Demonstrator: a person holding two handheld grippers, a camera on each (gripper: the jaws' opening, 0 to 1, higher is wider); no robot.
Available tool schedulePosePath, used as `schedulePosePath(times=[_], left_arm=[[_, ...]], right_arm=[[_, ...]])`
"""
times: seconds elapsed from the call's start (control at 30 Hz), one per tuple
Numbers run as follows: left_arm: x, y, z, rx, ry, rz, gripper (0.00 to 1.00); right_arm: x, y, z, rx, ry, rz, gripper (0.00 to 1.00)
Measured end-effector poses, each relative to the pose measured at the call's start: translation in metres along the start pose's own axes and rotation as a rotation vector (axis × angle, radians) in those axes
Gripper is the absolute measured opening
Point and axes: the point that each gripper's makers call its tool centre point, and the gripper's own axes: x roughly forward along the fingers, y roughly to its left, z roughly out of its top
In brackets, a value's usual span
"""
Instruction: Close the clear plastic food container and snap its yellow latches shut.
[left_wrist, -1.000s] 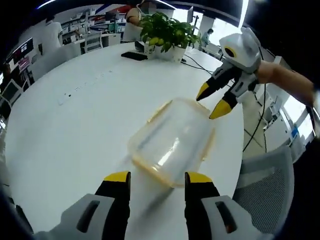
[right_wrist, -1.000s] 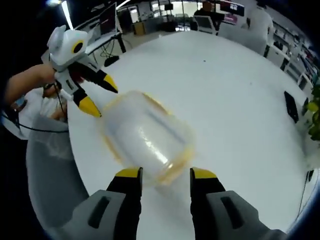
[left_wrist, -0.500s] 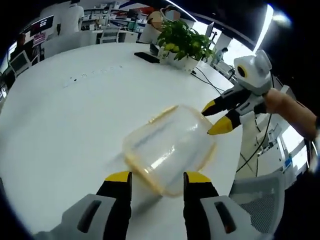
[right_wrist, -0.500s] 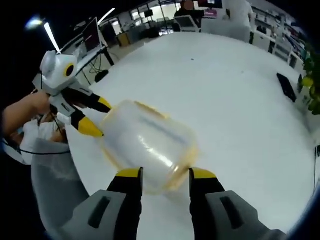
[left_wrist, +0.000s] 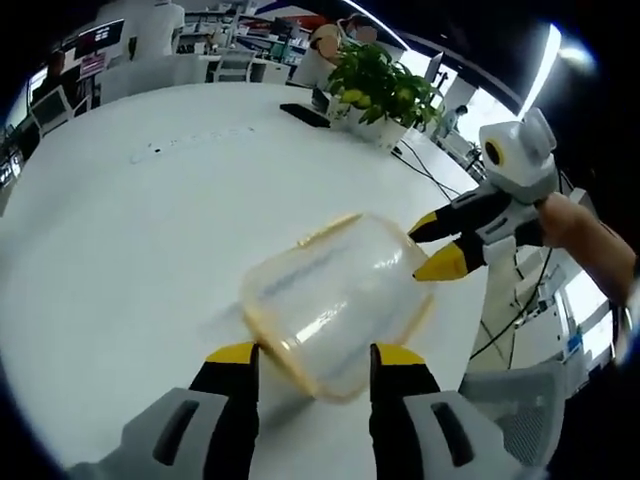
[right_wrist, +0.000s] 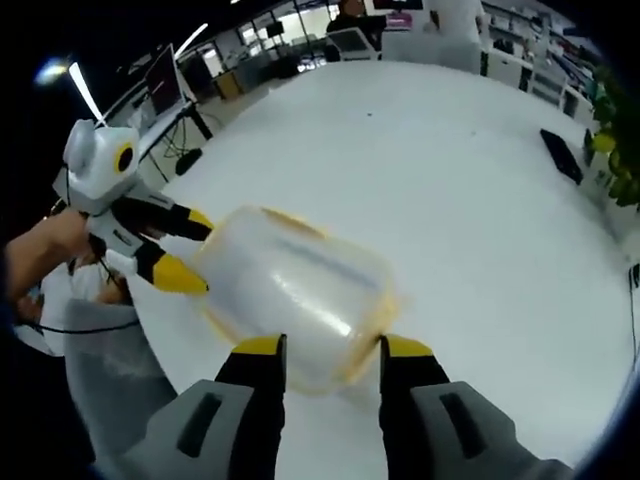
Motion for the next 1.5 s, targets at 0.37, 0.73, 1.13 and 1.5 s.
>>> schedulePosePath(times=[0.37, 0.73, 1.13, 1.5], left_arm=[[0.004, -0.002, -0.001, -0.084, 0.020, -0.004, 0.34], [0.003, -0.001, -0.003, -0.091, 0.025, 0.005, 0.34], [-0.001, 0.002, -0.006, -0.090, 0.030, 0.001, 0.34], [-0.015, 0.009, -0.019, -0.092, 0.033, -0.002, 0.34]], right_arm=[[0.003, 0.003, 0.001, 0.072, -0.030, 0.000, 0.30], [0.002, 0.001, 0.000, 0.083, -0.026, -0.005, 0.31], [0.004, 0.007, 0.000, 0.094, -0.026, -0.013, 0.31], [0.008, 0.027, -0.003, 0.096, -0.020, -0.018, 0.31]])
